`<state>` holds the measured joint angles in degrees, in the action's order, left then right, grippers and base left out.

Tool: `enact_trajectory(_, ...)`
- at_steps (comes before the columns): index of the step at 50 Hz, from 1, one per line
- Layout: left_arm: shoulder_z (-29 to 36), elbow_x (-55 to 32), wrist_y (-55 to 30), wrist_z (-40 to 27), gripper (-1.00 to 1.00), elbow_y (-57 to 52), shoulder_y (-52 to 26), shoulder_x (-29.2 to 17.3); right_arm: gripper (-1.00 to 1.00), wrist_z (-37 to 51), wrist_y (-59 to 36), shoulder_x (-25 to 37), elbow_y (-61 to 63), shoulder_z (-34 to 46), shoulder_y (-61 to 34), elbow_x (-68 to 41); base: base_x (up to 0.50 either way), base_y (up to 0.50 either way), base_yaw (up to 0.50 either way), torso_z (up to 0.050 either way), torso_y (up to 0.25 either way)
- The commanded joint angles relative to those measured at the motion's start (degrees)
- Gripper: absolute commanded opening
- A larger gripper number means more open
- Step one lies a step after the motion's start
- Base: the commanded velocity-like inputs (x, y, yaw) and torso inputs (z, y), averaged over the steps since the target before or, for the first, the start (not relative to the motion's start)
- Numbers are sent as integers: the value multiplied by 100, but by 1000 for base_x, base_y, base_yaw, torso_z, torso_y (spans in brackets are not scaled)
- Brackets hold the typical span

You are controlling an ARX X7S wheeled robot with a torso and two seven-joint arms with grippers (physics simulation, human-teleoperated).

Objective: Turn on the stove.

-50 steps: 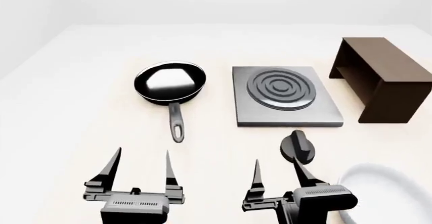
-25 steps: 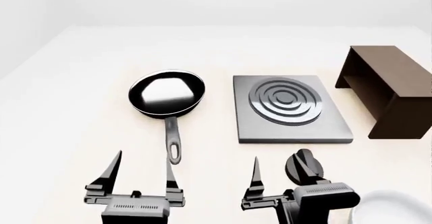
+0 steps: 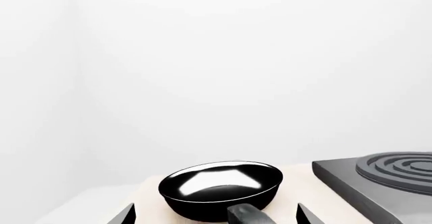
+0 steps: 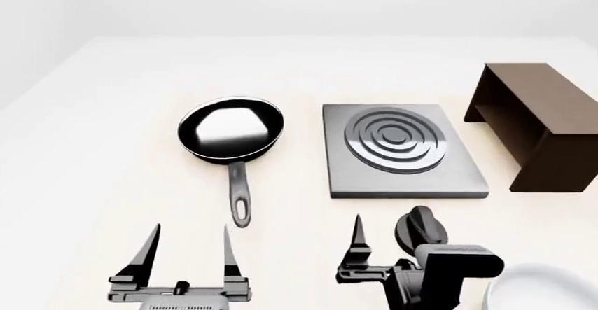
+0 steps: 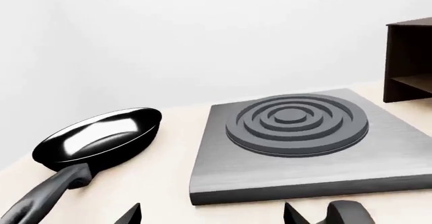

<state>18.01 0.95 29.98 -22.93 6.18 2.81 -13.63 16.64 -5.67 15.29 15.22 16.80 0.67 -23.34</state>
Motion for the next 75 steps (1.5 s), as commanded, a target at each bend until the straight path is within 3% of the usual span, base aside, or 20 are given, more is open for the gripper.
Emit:
enact_trajectory(1, 20, 36, 237, -98, 100, 86, 154, -19, 100, 249, -474, 20, 157, 36, -33, -142, 0, 0, 0, 0, 0)
enact_trajectory(8, 48, 52, 308, -129, 100, 157, 179, -19, 100, 428, -1208, 115, 332, -17, -326, -485, 0, 0, 0, 0, 0)
enact_trajectory(9, 42, -26, -24, -84, 100, -221, 202, -58, 100, 429, -1267, 132, 349, -9, -372, -504, 0, 0, 0, 0, 0)
enact_trajectory(12, -25, -222, -2602, -76, 100, -2800, 299, -247, 100, 416, -1765, 304, 270, 337, -737, -262, 0, 0, 0, 0, 0)
enact_trajectory(13, -71, -395, -2615, -10, 100, -2834, 229, -227, 100, 430, -1859, 301, 288, 297, -784, -345, 0, 0, 0, 0, 0)
enact_trajectory(15, -118, -507, -1241, 174, 100, -1158, -87, -129, 100, 530, -2165, 401, 495, 335, -952, -329, 0, 0, 0, 0, 0)
enact_trajectory(19, -109, -515, -887, 242, 100, -535, -280, -99, 100, 573, -2750, 389, 725, 143, -1090, -941, 0, 0, 0, 0, 0)
enact_trajectory(25, -83, -445, -803, 212, 100, -490, -267, -108, 100, 602, -3312, 487, 824, 398, -1370, -994, 0, 0, 0, 0, 0)
enact_trajectory(43, -10, -305, -687, 136, 100, -399, -275, -105, 100, 1399, -5511, 621, 1293, -170, -2202, -2344, 0, 0, 0, 0, 0)
enact_trajectory(56, 39, -245, -691, 103, 100, -431, -274, -131, 100, 1551, -6265, 632, 1088, -383, -2517, -2908, 0, 0, 0, 0, 0)
enact_trajectory(75, 78, -262, -705, 67, 100, -430, -290, -160, 100, 1577, -6330, 649, 733, -450, -2480, -3042, 0, 0, 0, 0, 0)
